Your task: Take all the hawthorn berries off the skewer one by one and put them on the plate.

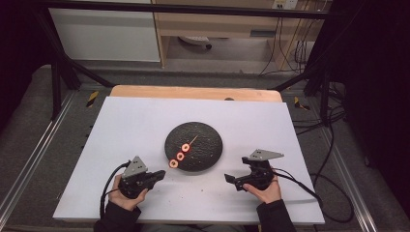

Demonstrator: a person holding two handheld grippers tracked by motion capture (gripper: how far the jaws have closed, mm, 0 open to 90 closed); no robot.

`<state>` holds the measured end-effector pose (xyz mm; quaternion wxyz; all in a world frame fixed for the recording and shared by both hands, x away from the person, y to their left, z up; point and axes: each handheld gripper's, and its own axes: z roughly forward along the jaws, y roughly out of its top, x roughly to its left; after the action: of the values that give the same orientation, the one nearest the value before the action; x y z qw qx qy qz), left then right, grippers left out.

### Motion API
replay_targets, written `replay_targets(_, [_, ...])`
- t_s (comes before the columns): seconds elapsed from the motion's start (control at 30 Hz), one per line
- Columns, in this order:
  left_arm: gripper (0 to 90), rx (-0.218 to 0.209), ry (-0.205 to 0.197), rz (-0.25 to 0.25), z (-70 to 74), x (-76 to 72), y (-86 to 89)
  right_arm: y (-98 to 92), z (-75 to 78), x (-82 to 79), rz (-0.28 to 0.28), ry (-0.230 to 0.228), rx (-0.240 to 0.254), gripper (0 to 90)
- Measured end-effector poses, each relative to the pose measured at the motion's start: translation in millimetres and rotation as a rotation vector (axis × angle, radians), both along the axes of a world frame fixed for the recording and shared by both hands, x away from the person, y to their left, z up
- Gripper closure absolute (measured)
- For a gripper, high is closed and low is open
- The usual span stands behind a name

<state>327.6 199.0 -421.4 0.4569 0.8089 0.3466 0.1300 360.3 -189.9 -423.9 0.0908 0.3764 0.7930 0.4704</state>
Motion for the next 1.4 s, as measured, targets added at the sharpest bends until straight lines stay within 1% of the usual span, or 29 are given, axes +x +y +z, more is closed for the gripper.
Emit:
replay_targets(0.03, [88.3,-0.002,-0.001,0.0,0.1,-0.3,0.1,0.0,0.0,0.0,0.0,0.0,0.0,0.5])
replay_targets(0.07, [88.3,-0.007,-0.003,-0.002,-0.3,-1.0,-0.4,6.2,3.1,0.6,0.005,-0.008,0.006,0.5])
replay_targets(0.23, [88.2,-0.003,-0.006,-0.009,-0.8,-2.7,-2.6,24.0,9.0,4.5,0.005,-0.018,0.033,0.6])
replay_targets(0.27, [88.3,-0.003,-0.012,-0.012,-0.9,-3.8,-3.8,27.9,10.0,5.4,0.005,-0.017,0.039,0.6])
replay_targets(0.5, [88.3,-0.001,-0.014,-0.021,-1.0,-5.7,-7.4,55.0,15.3,14.5,0.003,-0.006,0.089,0.8])
replay_targets(0.73, [88.3,-0.001,-0.019,-0.03,-0.9,-7.1,-10.0,76.7,23.3,24.1,0.007,-0.001,0.164,4.4])
replay_targets(0.83, [88.3,-0.003,-0.02,-0.03,-0.7,-7.5,-10.6,82.9,26.1,28.3,0.01,0.01,0.202,9.0])
replay_targets(0.87, [88.2,-0.003,-0.02,-0.03,-0.7,-7.5,-10.6,82.9,26.1,28.3,0.01,0.01,0.202,9.0])
replay_targets(0.97, [88.3,-0.006,-0.022,-0.033,-0.9,-8.2,-11.7,89.0,26.9,33.8,0.013,0.018,0.222,16.7])
replay_targets(1.07, [88.3,-0.004,-0.025,-0.04,-0.8,-8.9,-13.7,93.0,25.5,37.0,0.018,0.038,0.24,24.1])
replay_targets(1.2, [88.2,-0.004,-0.027,-0.041,-1.4,-9.6,-15.0,94.2,22.8,41.6,0.008,0.058,0.26,34.9])
replay_targets(1.33, [88.3,-0.007,-0.03,-0.045,-1.0,-9.9,-15.9,95.5,21.3,44.3,0.02,0.086,0.291,43.5])
replay_targets(1.4, [88.2,-0.008,-0.036,-0.044,-0.8,-10.5,-16.3,95.9,20.3,45.1,0.025,0.094,0.296,47.3])
